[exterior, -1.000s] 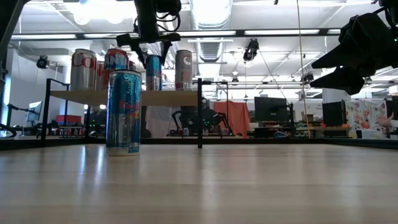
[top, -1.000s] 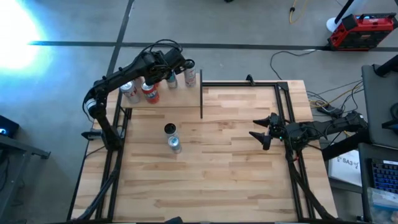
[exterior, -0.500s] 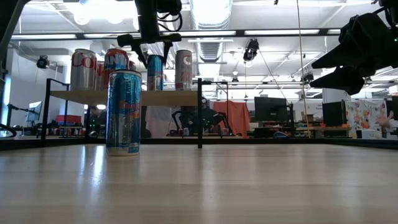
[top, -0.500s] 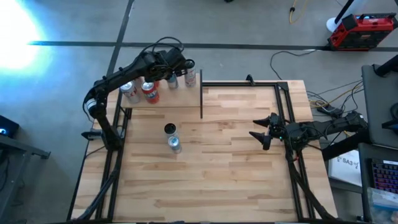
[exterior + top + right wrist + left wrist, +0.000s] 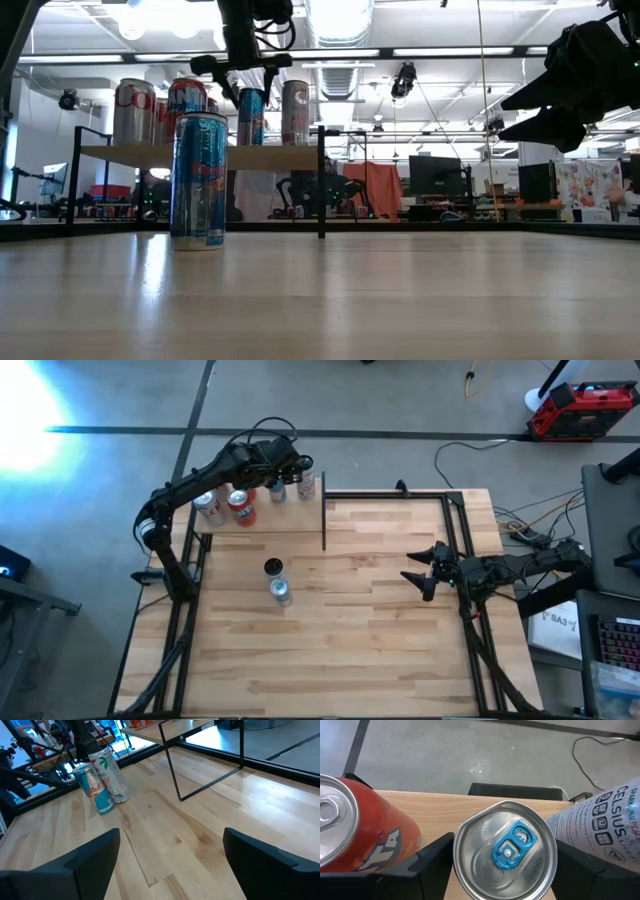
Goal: Place canned beverage on shelf
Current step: Put the bottom blue soda can on the shelf
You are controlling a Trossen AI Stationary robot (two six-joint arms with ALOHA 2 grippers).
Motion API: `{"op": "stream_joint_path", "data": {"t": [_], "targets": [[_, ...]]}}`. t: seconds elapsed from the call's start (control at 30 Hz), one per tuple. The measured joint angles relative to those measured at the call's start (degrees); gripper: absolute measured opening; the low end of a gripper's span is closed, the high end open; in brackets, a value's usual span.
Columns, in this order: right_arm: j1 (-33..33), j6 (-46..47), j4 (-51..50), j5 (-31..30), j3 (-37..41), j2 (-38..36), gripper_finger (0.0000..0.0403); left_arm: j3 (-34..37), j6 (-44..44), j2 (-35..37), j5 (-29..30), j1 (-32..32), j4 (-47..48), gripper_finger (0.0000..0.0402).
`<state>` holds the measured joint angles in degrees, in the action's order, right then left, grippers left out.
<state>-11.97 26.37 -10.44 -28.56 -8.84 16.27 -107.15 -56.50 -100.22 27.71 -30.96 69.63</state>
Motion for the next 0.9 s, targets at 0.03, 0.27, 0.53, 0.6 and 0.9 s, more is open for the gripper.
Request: {"op": "stream_joint_path", "data": {"t": [0.03,0.27,0.53,0.6,0.9], "targets": [[-0.02,0.00,0.00,0.00,0.00,0.00,0.0336,0.00,-0.02,0.00,0.02,0.00,0.01,0.0260],[-0.02,0.00,0.00,0.00,0.00,0.00,0.0336,0.00,-0.07,0.00,0.23,0.00,0.42,0.0262],[0.00,-0.01,0.00,0.00,0.00,0.00,0.0336,0.00,-0.08,0.00,1.04,-0.02,0.39,0.0302],[-0.01,0.00,0.00,0.00,0.00,0.00,0.0336,0.00,-0.09,0.00,1.06,0.00,0.39,0.0315],[0.00,-0.02,0.00,0.00,0.00,0.00,0.0336,0.00,-1.74,0.96,-2.78,0.07,2.52,0.0378]]}}
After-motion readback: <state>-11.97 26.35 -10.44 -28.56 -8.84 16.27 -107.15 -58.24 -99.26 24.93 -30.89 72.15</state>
